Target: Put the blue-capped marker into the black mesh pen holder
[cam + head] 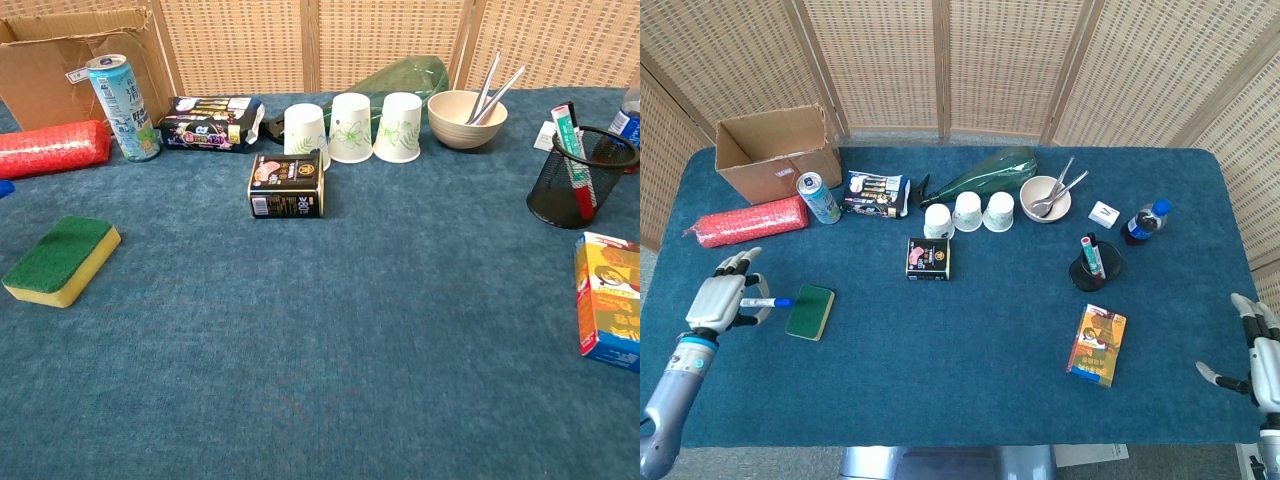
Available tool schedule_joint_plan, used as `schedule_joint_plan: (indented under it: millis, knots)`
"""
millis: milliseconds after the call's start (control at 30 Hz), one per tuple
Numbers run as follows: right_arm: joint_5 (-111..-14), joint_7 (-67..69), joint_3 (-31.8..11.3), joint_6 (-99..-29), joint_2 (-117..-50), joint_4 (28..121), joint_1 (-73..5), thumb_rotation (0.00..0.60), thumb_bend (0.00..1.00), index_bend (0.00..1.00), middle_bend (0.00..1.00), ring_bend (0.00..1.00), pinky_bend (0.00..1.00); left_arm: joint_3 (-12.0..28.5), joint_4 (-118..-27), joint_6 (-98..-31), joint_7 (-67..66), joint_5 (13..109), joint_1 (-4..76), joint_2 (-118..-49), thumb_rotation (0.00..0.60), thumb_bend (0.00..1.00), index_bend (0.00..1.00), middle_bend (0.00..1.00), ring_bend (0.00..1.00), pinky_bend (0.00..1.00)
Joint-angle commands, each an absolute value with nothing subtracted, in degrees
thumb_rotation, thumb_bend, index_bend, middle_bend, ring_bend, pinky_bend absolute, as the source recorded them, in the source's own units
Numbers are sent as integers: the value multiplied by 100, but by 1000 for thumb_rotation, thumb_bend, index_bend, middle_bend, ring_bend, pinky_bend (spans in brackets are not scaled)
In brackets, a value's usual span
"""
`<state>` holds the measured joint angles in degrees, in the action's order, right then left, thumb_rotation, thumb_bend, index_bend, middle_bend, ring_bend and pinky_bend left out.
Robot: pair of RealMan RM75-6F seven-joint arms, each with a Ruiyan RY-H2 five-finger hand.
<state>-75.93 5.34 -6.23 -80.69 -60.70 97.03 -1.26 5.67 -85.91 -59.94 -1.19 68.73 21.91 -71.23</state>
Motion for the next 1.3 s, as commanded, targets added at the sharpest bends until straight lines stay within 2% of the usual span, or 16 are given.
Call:
schedule_joint_plan:
  millis: [33,300,733,1000,1300]
  knots:
    - [-7539,599,-615,-7940,-6126,9657,-179,600,0,0,0,0,204,476,-8791,-6071,-106,6919,2079,-6939,600,403,583,0,0,94]
    - [-7417,702,-654,-7765,-6233,9451,-264,600,0,0,0,0,204,293,-9355,-5856,-366,6603,1984,-6509,600,418,577,0,0,97]
    - [-7266,1392,-911,-7244,-6477,8991,-620,600,0,0,0,0,204,270,-9653,-6010,-474,6588,1908,-6326,600,418,575,0,0,99]
    - [-7005,2085,-1376,-6362,-6530,8616,-1291,600,0,0,0,0,204,324,-9603,-5973,-410,6595,1955,-6303,600,418,573,0,0,99]
    - [-6564,2265,-1611,-5279,-6620,8362,-1966,600,0,0,0,0,204,379,-9724,-6071,-236,6735,1938,-6169,600,418,575,0,0,98]
